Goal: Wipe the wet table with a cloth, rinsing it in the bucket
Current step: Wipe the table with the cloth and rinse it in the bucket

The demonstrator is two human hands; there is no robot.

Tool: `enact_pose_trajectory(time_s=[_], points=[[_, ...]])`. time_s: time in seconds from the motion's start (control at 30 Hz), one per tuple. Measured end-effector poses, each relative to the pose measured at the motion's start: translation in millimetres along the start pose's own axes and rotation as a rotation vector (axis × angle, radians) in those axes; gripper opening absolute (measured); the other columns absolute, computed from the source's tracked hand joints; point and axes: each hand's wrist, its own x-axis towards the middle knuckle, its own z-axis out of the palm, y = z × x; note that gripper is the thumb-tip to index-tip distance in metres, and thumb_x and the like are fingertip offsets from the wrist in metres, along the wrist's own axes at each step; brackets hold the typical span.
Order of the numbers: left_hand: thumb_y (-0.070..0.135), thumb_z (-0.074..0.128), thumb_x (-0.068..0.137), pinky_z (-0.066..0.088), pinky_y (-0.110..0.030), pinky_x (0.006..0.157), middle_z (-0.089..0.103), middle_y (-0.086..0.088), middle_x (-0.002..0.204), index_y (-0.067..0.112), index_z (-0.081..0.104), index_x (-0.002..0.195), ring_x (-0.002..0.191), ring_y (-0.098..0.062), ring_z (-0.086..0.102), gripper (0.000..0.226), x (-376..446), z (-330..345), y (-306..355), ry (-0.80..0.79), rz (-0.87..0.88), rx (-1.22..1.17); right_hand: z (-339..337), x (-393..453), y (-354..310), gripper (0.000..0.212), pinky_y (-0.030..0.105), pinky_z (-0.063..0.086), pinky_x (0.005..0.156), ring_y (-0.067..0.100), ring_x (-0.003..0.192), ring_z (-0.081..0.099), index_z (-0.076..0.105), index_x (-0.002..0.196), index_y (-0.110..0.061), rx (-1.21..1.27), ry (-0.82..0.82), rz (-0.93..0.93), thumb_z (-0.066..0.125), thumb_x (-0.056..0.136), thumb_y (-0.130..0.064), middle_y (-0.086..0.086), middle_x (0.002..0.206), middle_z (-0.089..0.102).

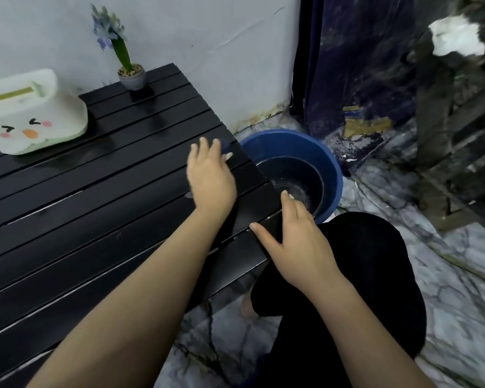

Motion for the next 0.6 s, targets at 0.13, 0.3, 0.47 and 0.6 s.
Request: enact_pose_trajectory(time_s=[0.13, 0.3, 0.47, 0.6], points=[[0.01, 0.048, 0.098, 0.05, -0.041, 0.094, 0.07, -0.01, 0.108, 0.006, 0.066, 0.115, 0.097, -0.021, 0.062, 0.025, 23, 8, 36, -0.125, -0.021, -0.435, -2, 3, 0, 0.088, 0.029, 0.04, 0.104, 0.019, 0.139, 0.036, 0.017, 0.157, -0.009, 0.01, 0.014, -0.022, 0.046, 0.094, -0.064, 0.006, 0.15, 0.039], [0.008, 0.049, 0.1, 0.054, -0.017, 0.065, 0.07, 0.001, 0.104, 0.015, 0.069, 0.115, 0.075, -0.009, 0.06, 0.026, 56, -11, 37, -0.234, -0.344, -0.998, -1, 7, 0, 0.089, 0.029, 0.041, 0.103, 0.018, 0.138, 0.037, 0.017, 0.157, -0.008, 0.018, 0.005, -0.023, 0.046, 0.094, -0.064, 0.005, 0.148, 0.04], [0.014, 0.056, 0.096, 0.06, -0.035, 0.082, 0.072, -0.01, 0.105, 0.003, 0.071, 0.113, 0.081, -0.017, 0.061, 0.025, 79, -14, 20, -0.214, -0.411, -1.006, 0, 9, -4, 0.088, 0.029, 0.041, 0.103, 0.018, 0.137, 0.038, 0.017, 0.157, -0.009, 0.015, 0.024, -0.007, 0.045, 0.094, -0.064, 0.006, 0.148, 0.041], [0.017, 0.052, 0.1, 0.059, -0.024, 0.065, 0.072, -0.005, 0.097, 0.005, 0.069, 0.118, 0.076, -0.011, 0.062, 0.027, 80, 9, 50, -0.227, -0.323, -0.881, 1, 7, -4, 0.088, 0.027, 0.039, 0.106, 0.018, 0.14, 0.035, 0.017, 0.157, -0.009, 0.013, 0.04, -0.005, 0.044, 0.094, -0.064, 0.006, 0.15, 0.04]])
